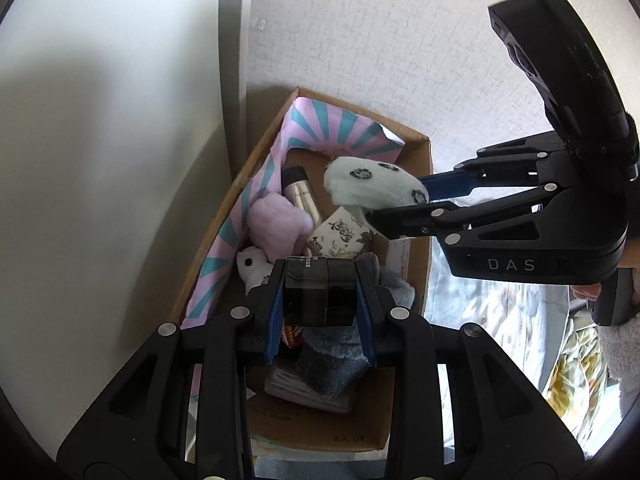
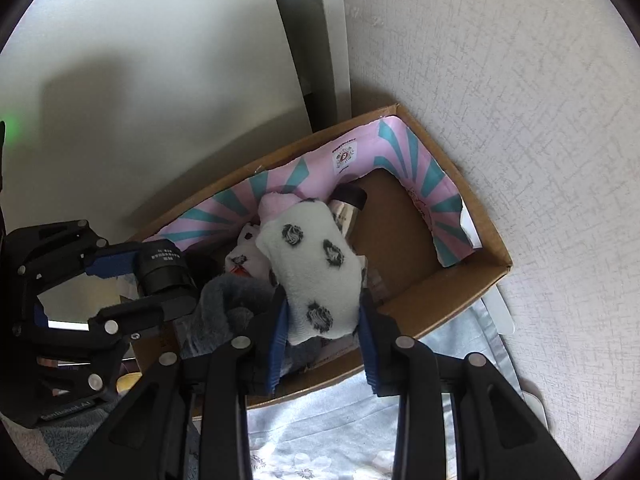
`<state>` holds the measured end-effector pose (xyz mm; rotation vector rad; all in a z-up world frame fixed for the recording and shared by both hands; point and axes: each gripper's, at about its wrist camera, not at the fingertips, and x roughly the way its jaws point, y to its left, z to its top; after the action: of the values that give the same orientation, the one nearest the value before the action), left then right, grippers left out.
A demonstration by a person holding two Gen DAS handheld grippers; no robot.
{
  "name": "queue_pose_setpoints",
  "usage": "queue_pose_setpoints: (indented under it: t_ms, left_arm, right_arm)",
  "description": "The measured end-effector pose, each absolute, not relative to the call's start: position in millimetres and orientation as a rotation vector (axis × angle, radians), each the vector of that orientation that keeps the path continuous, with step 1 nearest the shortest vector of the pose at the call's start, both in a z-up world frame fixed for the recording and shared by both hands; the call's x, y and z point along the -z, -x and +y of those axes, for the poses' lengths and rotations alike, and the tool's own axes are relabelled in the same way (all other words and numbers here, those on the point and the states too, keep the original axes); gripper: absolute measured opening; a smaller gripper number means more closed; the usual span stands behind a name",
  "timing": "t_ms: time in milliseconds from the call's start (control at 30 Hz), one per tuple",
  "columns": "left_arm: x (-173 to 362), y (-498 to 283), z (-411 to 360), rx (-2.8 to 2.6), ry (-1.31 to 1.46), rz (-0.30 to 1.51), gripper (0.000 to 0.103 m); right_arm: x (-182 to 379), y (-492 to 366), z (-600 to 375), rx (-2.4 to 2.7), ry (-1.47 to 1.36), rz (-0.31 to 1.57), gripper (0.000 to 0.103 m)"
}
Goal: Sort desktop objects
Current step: 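Carry the lens and sock over the box and open both tools, then withdraw both tools from the box back toward the cloth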
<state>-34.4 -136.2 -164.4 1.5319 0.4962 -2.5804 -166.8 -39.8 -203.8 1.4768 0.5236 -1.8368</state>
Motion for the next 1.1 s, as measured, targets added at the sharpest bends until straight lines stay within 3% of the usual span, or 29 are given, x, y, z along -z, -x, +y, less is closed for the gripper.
queue_pose_setpoints:
  t_ms: [100, 133, 167, 233, 267, 300, 400, 567, 633, 767, 1100]
  left_arm:
    - [168.3, 38.7, -135.3, 2.576, -1.565, 0.539, 0.031]
    - [169.8, 40.6, -134.7, 2.556, -1.582, 0.532, 0.042]
    - [170.5, 42.7, -133.2, 2.537, -1.596, 0.509, 0.065]
    - [168.1, 40.9, -132.8, 2.523, -1.553, 0.458, 0.090]
    - [167.7, 40.2, -133.8, 2.526, -1.538, 0.454, 0.095]
    - [166.0, 38.5, -135.7, 2.540, -1.529, 0.478, 0.095]
    - [162.1, 35.3, -142.3, 2.545, -1.512, 0.566, 0.097]
    - [152.9, 35.6, -141.3, 2.556, -1.490, 0.555, 0.098]
    - [146.7, 34.3, -137.1, 2.572, -1.478, 0.530, 0.099]
    - [136.4, 37.3, -128.8, 2.593, -1.483, 0.502, 0.099]
    - [125.3, 51.0, -101.8, 2.676, -1.428, 0.652, 0.099]
  right_arm:
    - [205.3, 167.3, -43.6, 1.806, -1.490, 0.521, 0.032]
    - [207.0, 167.7, -45.3, 1.795, -1.500, 0.523, 0.038]
    - [208.3, 168.2, -46.3, 1.791, -1.513, 0.523, 0.043]
    - [209.7, 169.3, -46.0, 1.835, -1.526, 0.544, 0.062]
    - [209.4, 170.2, -44.8, 1.844, -1.531, 0.545, 0.063]
    - [208.2, 171.9, -42.6, 1.854, -1.531, 0.531, 0.065]
    - [201.3, 178.1, -34.3, 1.868, -1.533, 0.444, 0.086]
    - [183.9, 175.8, -23.7, 1.928, -1.489, 0.437, 0.091]
    - [176.2, 174.6, -15.7, 1.953, -1.466, 0.394, 0.102]
    - [156.2, 167.1, 4.2, 2.002, -1.412, 0.295, 0.102]
    - [136.2, 147.4, 81.8, 2.143, -1.392, 0.137, 0.102]
